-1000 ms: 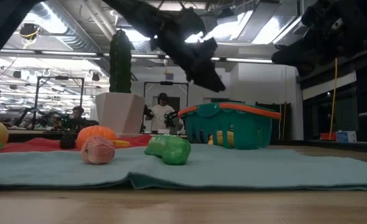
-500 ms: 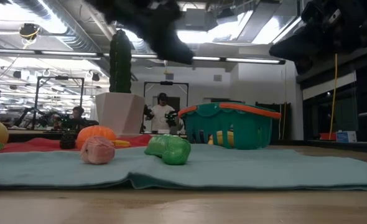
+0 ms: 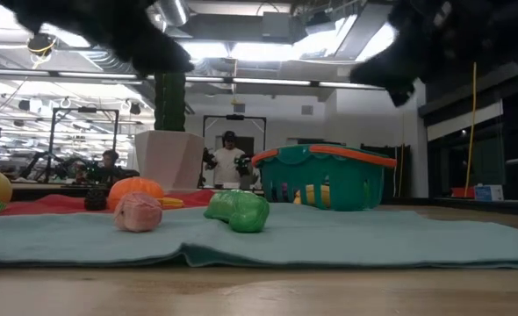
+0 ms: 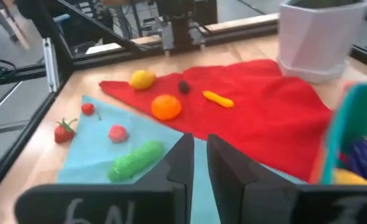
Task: Build produce basket
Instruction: Put the green pea into the blue basket
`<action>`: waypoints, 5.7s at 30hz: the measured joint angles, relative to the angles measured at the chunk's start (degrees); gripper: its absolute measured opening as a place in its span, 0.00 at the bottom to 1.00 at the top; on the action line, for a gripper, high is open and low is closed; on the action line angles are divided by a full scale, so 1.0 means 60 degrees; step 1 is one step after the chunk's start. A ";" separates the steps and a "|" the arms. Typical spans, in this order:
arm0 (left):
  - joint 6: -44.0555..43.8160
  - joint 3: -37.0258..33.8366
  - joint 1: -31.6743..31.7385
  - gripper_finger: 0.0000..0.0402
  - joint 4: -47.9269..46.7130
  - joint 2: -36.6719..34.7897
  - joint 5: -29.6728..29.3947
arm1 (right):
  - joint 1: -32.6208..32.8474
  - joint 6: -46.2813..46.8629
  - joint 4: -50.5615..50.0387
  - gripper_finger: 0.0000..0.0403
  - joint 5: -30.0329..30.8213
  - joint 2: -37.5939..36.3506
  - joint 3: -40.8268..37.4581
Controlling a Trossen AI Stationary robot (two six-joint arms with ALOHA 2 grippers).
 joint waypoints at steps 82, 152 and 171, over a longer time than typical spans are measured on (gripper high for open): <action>-0.0680 -0.3387 -0.3845 0.51 -0.1976 -0.4305 -0.3976 | 0.0852 0.7810 -1.0152 0.47 -0.2087 0.9171 1.1754; -0.0751 -0.3387 -0.3841 0.51 -0.2167 -0.4305 -0.3941 | 0.0282 0.6812 -0.9632 0.58 -0.1757 1.0537 1.1759; -0.0751 -0.3387 -0.3842 0.51 -0.2196 -0.4305 -0.3942 | 0.0211 0.6829 -0.9690 0.32 -0.2793 1.0519 1.1754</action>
